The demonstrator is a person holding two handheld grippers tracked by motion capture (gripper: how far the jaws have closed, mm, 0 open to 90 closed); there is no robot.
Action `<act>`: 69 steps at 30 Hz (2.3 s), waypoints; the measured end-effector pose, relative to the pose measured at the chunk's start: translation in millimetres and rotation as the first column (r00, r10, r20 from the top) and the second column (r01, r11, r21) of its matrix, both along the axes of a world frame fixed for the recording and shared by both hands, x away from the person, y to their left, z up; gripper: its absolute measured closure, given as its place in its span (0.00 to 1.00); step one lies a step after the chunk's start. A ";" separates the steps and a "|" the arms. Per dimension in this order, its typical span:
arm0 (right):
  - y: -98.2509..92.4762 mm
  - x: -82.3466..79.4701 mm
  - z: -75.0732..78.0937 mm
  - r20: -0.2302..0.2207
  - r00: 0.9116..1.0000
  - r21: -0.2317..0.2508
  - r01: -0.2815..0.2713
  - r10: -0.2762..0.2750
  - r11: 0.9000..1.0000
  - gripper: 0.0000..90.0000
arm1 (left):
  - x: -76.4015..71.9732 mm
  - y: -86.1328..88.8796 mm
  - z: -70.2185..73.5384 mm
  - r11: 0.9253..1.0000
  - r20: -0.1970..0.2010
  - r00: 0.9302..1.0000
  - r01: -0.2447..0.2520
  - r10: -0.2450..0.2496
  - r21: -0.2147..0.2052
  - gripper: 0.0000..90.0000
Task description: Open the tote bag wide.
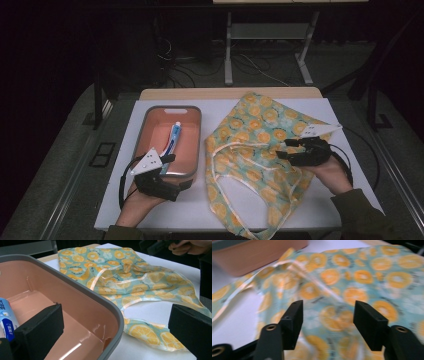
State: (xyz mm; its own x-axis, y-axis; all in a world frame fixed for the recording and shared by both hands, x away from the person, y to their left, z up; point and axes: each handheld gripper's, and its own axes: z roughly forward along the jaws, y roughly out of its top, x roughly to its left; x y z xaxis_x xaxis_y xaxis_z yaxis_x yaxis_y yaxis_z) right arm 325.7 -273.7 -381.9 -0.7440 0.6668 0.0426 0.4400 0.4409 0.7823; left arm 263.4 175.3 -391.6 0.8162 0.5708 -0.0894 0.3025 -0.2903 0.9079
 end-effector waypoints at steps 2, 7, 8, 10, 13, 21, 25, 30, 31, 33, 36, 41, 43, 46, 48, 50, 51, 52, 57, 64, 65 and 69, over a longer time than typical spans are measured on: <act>13.5 -4.1 -2.7 -0.010 0.999 -0.025 -0.045 0.045 0.999 0.52 | -0.1 0.1 0.0 1.000 0.000 1.000 0.000 0.000 0.000 0.00; 42.7 -7.6 -15.6 -0.056 0.990 -0.071 -0.136 0.132 0.988 0.62 | 0.0 0.0 0.0 1.000 0.000 1.000 0.000 0.000 0.000 0.00; 47.8 -7.3 -18.6 -0.069 0.987 -0.079 -0.151 0.146 0.985 0.64 | 0.1 0.0 0.0 1.000 0.000 1.000 0.000 0.000 0.000 0.00; 58.2 -6.9 -25.3 -0.088 0.982 -0.110 -0.179 0.169 0.978 0.64 | 0.0 0.0 0.0 1.000 0.001 1.000 0.000 0.000 0.002 0.00; 70.8 -6.2 -35.3 -0.109 0.975 -0.144 -0.209 0.195 0.967 0.65 | -0.1 -0.1 -0.1 1.000 0.001 1.000 -0.001 0.001 -0.001 0.00; 89.2 -2.5 -48.3 -0.102 0.973 -0.192 -0.223 0.207 0.956 0.65 | 0.4 0.6 0.0 1.000 -0.002 1.000 -0.001 0.001 -0.009 0.00; 93.5 1.8 -58.1 -0.121 0.972 -0.223 -0.222 0.199 0.949 0.61 | 0.4 0.8 0.0 1.000 -0.002 1.000 0.000 0.000 -0.009 0.00; 91.3 5.0 -60.5 -0.120 0.974 -0.197 -0.212 0.191 0.957 0.67 | 0.5 0.7 0.0 1.000 -0.002 1.000 0.001 -0.001 -0.009 0.00; 90.7 5.3 -60.6 -0.117 0.976 -0.197 -0.206 0.186 0.959 0.70 | 0.4 0.6 0.0 1.000 -0.001 1.000 0.000 0.000 -0.008 0.00; 88.9 6.6 -60.9 -0.119 0.979 -0.185 -0.183 0.163 0.966 0.77 | 0.4 0.4 0.0 1.000 -0.002 1.000 -0.002 0.002 -0.008 0.00; 86.8 8.1 -61.0 -0.110 0.982 -0.188 -0.169 0.151 0.967 0.88 | 0.4 0.3 0.0 1.000 -0.001 1.000 -0.002 0.002 -0.008 0.00; 85.7 8.9 -61.4 -0.092 0.986 -0.195 -0.158 0.142 0.968 0.99 | 0.6 0.4 -0.1 1.000 -0.001 1.000 -0.001 0.001 -0.008 0.00; 84.9 9.6 -61.1 -0.089 0.986 -0.192 -0.156 0.141 0.969 0.99 | 0.6 0.3 0.0 1.000 -0.001 1.000 -0.001 0.001 -0.008 0.00; 81.1 11.2 -58.1 -0.072 0.989 -0.187 -0.139 0.127 0.973 0.99 | 0.6 0.2 -0.1 1.000 -0.001 1.000 -0.001 0.001 -0.006 0.00; 76.1 13.7 -55.1 -0.062 0.992 -0.175 -0.122 0.113 0.977 0.99 | 0.6 0.1 -0.1 1.000 -0.001 1.000 -0.001 0.001 -0.006 0.00; 70.4 17.3 -52.8 -0.056 0.994 -0.165 -0.106 0.098 0.981 0.99 | 0.7 0.2 0.0 1.000 -0.001 1.000 -0.001 0.001 -0.006 0.00; 67.6 19.0 -51.8 -0.053 0.995 -0.162 -0.090 0.082 0.983 0.99 | 0.6 0.1 0.0 1.000 -0.001 1.000 -0.001 0.001 -0.006 0.00; 64.4 21.2 -51.0 -0.051 0.996 -0.157 -0.080 0.073 0.984 0.99 | 0.6 0.1 0.0 1.000 -0.001 1.000 -0.001 0.001 -0.005 0.00; 49.8 30.7 -41.3 -0.030 0.999 -0.109 -0.030 0.027 0.994 0.99 | 0.6 0.0 -0.1 1.000 -0.001 1.000 -0.002 0.002 -0.006 0.00; 39.7 37.3 -12.8 0.020 1.000 -0.001 0.007 -0.007 1.000 1.00 | 0.6 0.1 0.0 1.000 0.000 1.000 0.000 0.000 -0.002 0.00; 39.3 38.2 -9.4 0.028 1.000 0.008 0.010 -0.011 1.000 1.00 | 0.5 0.1 -0.1 1.000 0.000 1.000 0.000 0.000 -0.002 0.00; 38.7 40.9 2.0 0.051 0.999 0.044 0.014 -0.016 0.999 1.00 | 0.6 0.2 0.0 1.000 0.000 1.000 0.000 0.000 -0.002 0.00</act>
State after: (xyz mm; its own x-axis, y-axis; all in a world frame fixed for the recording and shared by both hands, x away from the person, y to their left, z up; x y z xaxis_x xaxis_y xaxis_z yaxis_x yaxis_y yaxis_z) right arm 366.6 -235.0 -380.0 -0.7361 0.6760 0.0340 0.4052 0.3999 0.8221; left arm 264.0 175.5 -391.5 0.8163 0.5704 -0.0907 0.3026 -0.2885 0.9084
